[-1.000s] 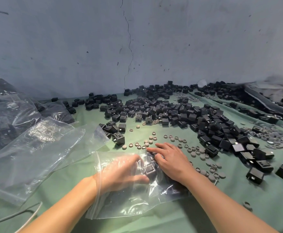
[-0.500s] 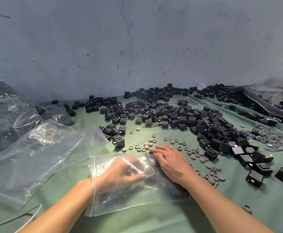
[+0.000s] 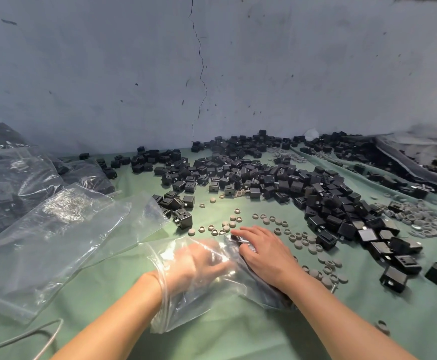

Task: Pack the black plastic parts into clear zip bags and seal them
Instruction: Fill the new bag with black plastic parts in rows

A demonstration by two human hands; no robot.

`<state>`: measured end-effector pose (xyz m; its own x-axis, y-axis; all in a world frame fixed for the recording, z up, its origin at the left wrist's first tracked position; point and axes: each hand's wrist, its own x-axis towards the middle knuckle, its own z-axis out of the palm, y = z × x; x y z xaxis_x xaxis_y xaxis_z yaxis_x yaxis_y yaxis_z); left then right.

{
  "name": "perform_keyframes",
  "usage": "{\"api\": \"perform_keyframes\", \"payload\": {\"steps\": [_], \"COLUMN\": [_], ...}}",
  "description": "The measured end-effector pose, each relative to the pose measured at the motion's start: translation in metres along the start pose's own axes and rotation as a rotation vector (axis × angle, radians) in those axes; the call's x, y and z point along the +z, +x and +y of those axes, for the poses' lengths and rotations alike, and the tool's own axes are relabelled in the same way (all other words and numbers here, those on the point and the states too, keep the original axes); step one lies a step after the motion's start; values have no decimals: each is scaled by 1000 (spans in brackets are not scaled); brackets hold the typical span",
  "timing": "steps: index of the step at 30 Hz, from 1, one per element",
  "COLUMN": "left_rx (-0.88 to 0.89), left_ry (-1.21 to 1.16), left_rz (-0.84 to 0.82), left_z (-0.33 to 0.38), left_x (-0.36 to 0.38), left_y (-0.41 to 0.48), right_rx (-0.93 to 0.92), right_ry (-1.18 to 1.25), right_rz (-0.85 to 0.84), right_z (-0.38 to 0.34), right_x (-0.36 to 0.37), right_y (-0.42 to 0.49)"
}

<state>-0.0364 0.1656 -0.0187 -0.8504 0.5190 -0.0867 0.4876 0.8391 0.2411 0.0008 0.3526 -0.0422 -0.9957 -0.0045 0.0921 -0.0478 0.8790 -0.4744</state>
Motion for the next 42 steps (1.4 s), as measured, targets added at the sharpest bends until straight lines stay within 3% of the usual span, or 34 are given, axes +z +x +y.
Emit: {"api": "perform_keyframes", "payload": {"steps": [5, 15, 20, 23, 26, 29, 32, 35, 38, 42], "left_rx": [75, 205, 211, 205, 236, 220, 271, 268, 250, 430], "left_ry": [-362, -212, -470, -343, -411, -378, -166, -61, -186, -269], "left_rz": [-127, 101, 53, 127, 173, 106, 20, 52, 45, 114], "left_z": [-13, -3, -28, -49, -66, -79, -79, -78, -68, -33], "left_x": [-4, 6, -6, -18, -23, -23, -19, -19, -19, -11], "left_y": [-11, -5, -12, -29, -53, -73, -83, -84, -77, -53], "right_rx": [-5, -17, -13, -9, -9, -11, -8, -7, -7, -7], "right_ry": [-48, -161, -212, -217, -216, -215, -211, -205, -205, -200], "right_rz": [-3, -26, -60, -69, -74, -76, -72, -68, -62, -52], "right_z": [-1, -2, -5, -4, -4, -4, -3, -2, -2, -3], "right_x": [0, 2, 2, 1, 2, 2, 2, 3, 4, 4], "right_y": [1, 0, 0, 1, 1, 2, 3, 2, 3, 3]}}
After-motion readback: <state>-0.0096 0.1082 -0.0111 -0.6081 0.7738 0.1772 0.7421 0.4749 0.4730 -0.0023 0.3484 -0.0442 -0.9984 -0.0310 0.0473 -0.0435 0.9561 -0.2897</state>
